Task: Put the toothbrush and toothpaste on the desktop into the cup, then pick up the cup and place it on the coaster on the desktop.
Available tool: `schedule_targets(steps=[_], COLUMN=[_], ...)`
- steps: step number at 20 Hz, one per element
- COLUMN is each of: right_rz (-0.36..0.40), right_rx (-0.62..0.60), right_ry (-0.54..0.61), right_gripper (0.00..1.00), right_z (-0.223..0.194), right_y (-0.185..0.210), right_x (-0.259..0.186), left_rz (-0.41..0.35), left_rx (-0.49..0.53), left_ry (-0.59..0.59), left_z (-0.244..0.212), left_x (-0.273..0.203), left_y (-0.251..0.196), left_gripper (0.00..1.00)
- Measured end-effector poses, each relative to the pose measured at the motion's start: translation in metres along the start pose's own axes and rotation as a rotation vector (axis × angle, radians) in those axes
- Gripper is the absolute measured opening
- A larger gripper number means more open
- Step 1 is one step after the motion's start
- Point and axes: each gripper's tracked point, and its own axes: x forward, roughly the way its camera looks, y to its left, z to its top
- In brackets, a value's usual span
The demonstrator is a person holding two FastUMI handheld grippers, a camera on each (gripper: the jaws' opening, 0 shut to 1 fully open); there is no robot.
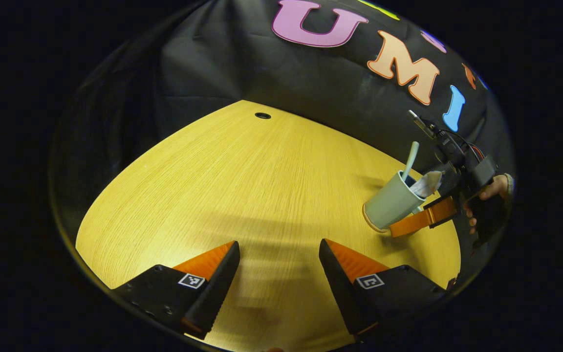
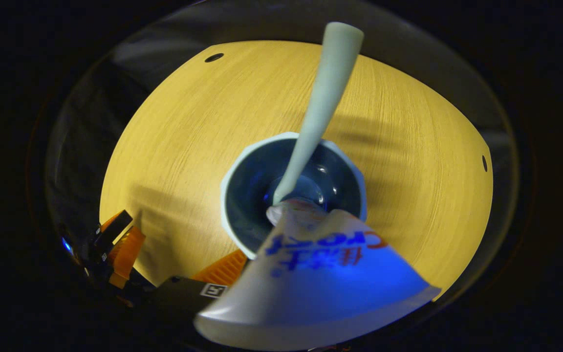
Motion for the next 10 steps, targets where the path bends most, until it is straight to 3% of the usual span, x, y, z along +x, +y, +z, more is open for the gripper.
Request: schedule_targets(steps=[1,3,9,10], right_rz=[0.016,0.038,0.08,0.08], right_rx=[-0.027,-0.049,0.061,0.089], right_ry=[-0.019,-0.054,-0.119,-0.133], right_gripper=[0.81,0.99,0.96,1.0], right_z=[0.0,0.001,-0.043,-0.051], right_y=[0.004,0.006,-0.019,-0.028], right_x=[-0.003,-0.01,-0.023,-0.025], left_rz=[-0.002,-0.001,-0.054,-0.067], left_rx=[0.007,0.019,0.102,0.12], left_ry=[0.0,-0.001,-0.008,-0.009], left_z=[0.001,0.003,-0.002,-0.004], left_x=[0.001,-0.001,-0.017,-0.019], left_y=[-0.001,-0.007,-0.083,-0.096], left_gripper=[0.95,0.95,0.95,0.95])
